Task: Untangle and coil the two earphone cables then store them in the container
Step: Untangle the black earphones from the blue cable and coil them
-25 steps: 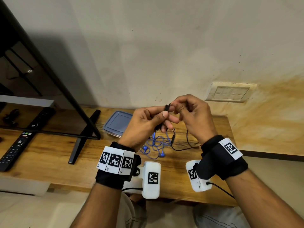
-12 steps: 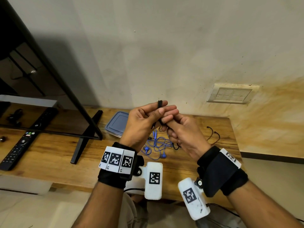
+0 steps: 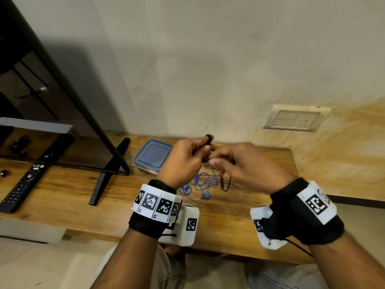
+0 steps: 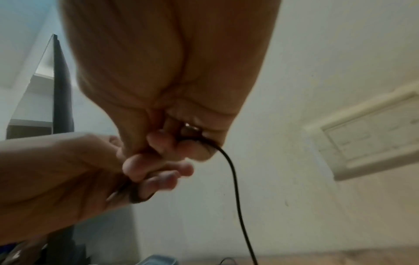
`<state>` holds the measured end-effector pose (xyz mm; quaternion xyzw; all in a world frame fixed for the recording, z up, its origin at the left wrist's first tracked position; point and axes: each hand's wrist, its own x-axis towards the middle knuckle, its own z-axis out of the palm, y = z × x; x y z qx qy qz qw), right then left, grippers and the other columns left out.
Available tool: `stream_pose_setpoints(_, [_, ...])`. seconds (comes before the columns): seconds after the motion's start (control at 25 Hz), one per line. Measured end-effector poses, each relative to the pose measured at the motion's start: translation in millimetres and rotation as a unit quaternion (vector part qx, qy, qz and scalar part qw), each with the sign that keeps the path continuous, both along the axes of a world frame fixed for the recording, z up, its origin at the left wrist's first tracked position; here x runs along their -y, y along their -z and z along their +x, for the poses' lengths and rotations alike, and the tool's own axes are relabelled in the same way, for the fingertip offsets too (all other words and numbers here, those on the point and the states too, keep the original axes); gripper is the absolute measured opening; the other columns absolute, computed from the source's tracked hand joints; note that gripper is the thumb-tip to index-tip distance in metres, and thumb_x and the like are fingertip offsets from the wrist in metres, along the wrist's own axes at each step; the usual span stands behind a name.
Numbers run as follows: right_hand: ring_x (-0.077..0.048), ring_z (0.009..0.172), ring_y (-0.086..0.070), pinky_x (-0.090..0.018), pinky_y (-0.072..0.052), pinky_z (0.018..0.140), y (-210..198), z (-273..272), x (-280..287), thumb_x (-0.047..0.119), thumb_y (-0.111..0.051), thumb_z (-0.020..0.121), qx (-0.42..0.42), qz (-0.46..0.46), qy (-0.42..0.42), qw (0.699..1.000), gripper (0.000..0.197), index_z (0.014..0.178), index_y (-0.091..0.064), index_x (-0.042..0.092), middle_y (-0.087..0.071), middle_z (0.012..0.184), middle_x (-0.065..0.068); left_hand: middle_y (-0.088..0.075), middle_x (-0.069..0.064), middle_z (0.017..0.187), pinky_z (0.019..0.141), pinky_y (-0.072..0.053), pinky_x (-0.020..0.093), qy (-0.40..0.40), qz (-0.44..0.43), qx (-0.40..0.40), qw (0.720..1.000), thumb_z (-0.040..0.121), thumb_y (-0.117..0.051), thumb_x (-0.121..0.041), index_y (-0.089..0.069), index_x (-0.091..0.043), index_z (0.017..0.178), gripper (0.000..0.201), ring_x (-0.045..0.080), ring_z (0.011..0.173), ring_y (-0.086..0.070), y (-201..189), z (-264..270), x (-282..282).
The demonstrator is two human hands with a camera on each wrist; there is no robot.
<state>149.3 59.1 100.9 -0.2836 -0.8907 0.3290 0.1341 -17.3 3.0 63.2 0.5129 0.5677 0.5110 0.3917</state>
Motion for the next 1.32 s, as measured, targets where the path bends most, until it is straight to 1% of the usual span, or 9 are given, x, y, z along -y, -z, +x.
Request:
stream_pose_setpoints(0.2, [-0.009,0.077,-0.067,-0.026,-0.053,0.07,0,10,-27,0.019,-0.079,0.081,-0.141,0.043,0.094,0.985,0.006,0.084,-0.077,0.014,-0.073,0.08,0.005,-0.074,0.018,0.101,0.077,-0.055,0.025,0.119,-0.028,0.089,0.988,0.102,-0.039,-0.002,-0.063,0.003,0.12,0.03,0.02,0.08,-0.07,-11,4,6])
stream_pose_setpoints(0.36, [-0.004,0.073,-0.062,-0.015,-0.047,0.068,3,8,-33,0.015,-0.078,0.082,-0.231,0.07,0.139,0.96,0.005,0.083,-0.076,0.011,-0.071,0.08,0.002,-0.072,0.025,0.105,0.074,-0.054,0.023,0.138,-0.015,0.144,0.98,0.1,-0.044,-0.001,-0.057,0.007,0.127,0.031,0.02,0.077,-0.068,-14,4,7])
stream_pose_setpoints(0.56, [-0.005,0.053,-0.058,-0.021,-0.047,0.049,24,-23,-10,0.0,-0.056,0.096,-0.238,-0.251,0.204,0.916,0.021,0.09,-0.067,0.017,-0.067,0.07,0.001,-0.073,0.02,0.107,0.068,-0.054,0.021,0.082,0.028,0.239,0.967,0.086,-0.06,-0.005,-0.063,0.004,0.119,0.034,0.018,0.079,-0.071,-19,1,8])
stream_pose_setpoints(0.64, [-0.008,0.043,-0.051,-0.026,-0.043,0.045,30,-32,7,0.01,-0.052,0.101,-0.178,-0.267,0.156,0.934,0.017,0.093,-0.066,0.015,-0.064,0.064,-0.003,-0.073,0.019,0.108,0.07,-0.057,0.023,0.016,0.044,0.265,0.963,0.087,-0.06,-0.001,-0.063,0.002,0.117,0.03,0.02,0.084,-0.073,-16,-4,7])
stream_pose_setpoints(0.72, [-0.007,0.044,-0.052,-0.027,-0.044,0.05,29,-30,21,0.019,-0.051,0.102,-0.078,-0.208,0.066,0.973,0.017,0.095,-0.065,0.013,-0.066,0.064,-0.005,-0.074,0.012,0.106,0.077,-0.059,0.026,-0.046,0.051,0.208,0.976,0.092,-0.054,0.008,-0.062,-0.003,0.113,0.025,0.02,0.09,-0.074,-11,-9,3])
stream_pose_setpoints(0.8, [-0.008,0.053,-0.059,-0.023,-0.044,0.056,25,-24,25,0.018,-0.054,0.1,-0.003,-0.119,-0.017,0.993,0.016,0.092,-0.066,0.011,-0.07,0.068,-0.005,-0.074,0.0,0.1,0.082,-0.059,0.029,-0.093,0.034,0.023,0.995,0.095,-0.051,0.007,-0.063,-0.011,0.111,0.027,0.012,0.089,-0.074,-2,-14,1])
stream_pose_setpoints(0.88, [-0.004,0.061,-0.064,-0.02,-0.047,0.06,15,-16,18,0.017,-0.06,0.096,-0.028,-0.034,-0.002,0.999,0.012,0.092,-0.07,0.013,-0.07,0.068,0.001,-0.075,-0.003,0.096,0.085,-0.059,0.035,-0.074,0.012,-0.095,0.993,0.095,-0.052,0.003,-0.065,-0.007,0.115,0.025,0.007,0.083,-0.073,3,-16,-1])
stream_pose_setpoints(1.12, [-0.003,0.077,-0.065,-0.015,-0.049,0.073,6,0,-28,0.015,-0.077,0.083,-0.255,0.026,0.173,0.951,0.001,0.084,-0.076,0.016,-0.074,0.082,0.004,-0.074,0.019,0.099,0.073,-0.054,0.025,0.11,0.005,0.108,0.988,0.1,-0.045,-0.001,-0.061,0.005,0.122,0.028,0.021,0.075,-0.07,-13,-6,6])
stream_pose_setpoints(1.32, [-0.011,0.073,-0.067,-0.028,-0.053,0.069,27,-22,-18,0.013,-0.064,0.094,-0.268,-0.153,0.209,0.928,0.021,0.085,-0.07,0.031,-0.072,0.077,0.009,-0.074,0.018,0.101,0.07,-0.053,0.021,0.095,0.044,0.252,0.962,0.09,-0.055,-0.005,-0.064,0.002,0.119,0.031,0.017,0.076,-0.069,-19,1,9])
